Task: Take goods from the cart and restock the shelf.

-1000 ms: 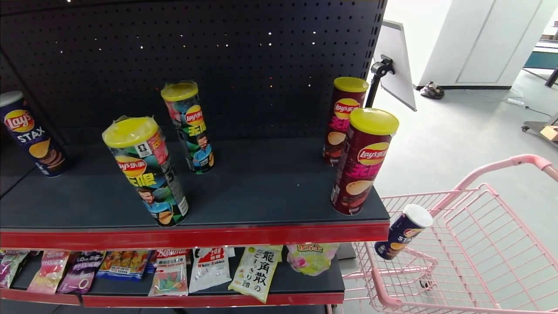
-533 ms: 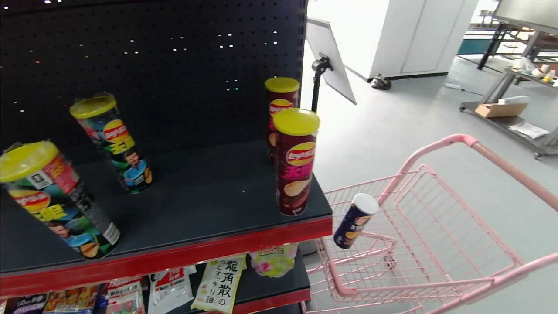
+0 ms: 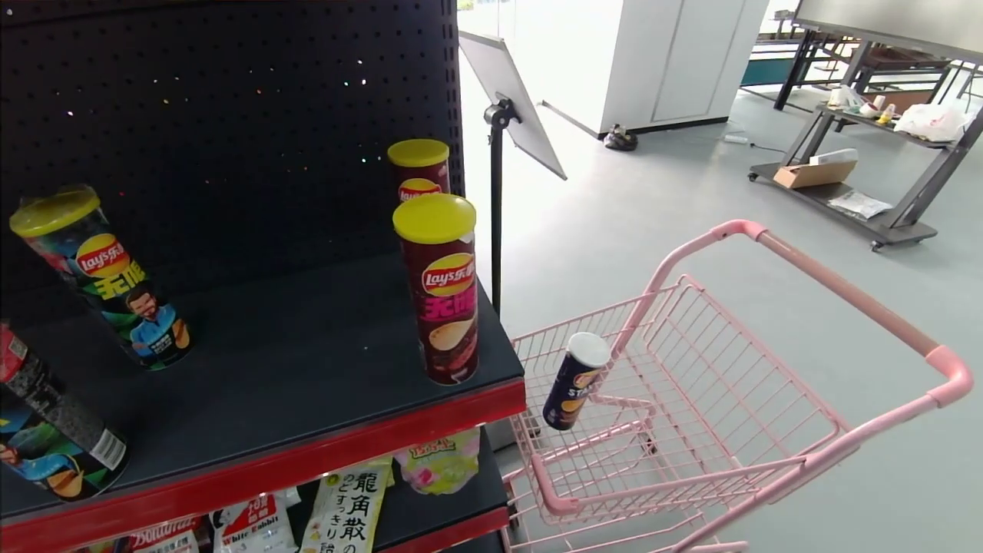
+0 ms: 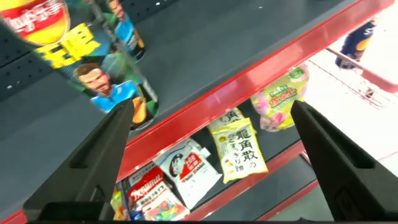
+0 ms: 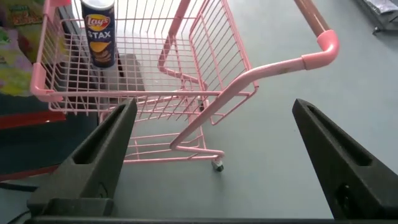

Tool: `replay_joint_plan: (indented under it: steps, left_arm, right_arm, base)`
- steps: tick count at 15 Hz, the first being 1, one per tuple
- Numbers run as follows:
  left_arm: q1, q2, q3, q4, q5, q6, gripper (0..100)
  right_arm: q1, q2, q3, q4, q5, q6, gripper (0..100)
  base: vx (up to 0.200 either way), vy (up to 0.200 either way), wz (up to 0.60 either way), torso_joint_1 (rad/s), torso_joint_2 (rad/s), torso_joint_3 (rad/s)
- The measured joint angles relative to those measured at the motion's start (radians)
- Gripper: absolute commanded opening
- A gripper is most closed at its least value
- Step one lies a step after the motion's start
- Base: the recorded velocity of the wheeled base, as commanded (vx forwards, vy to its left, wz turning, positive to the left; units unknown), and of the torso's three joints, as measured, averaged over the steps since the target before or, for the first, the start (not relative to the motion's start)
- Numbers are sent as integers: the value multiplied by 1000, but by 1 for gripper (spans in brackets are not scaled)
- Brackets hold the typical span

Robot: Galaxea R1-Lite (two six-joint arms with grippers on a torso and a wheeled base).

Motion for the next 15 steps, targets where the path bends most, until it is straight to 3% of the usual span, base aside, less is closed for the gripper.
replay_joint_plan:
  steps: [4,15]
  left_arm:
    - [-10,-17,1,1,-25,-2,100]
    - [-11,-33,-4,-2,-23,-6,100]
  right_arm:
    - [1,-1,5,0,-1,0,100]
    - [-1,-30,28,0,-2,-9,100]
  base:
    - [0,0,0,-132,344,201]
    - [0,0,0,-156,433,274]
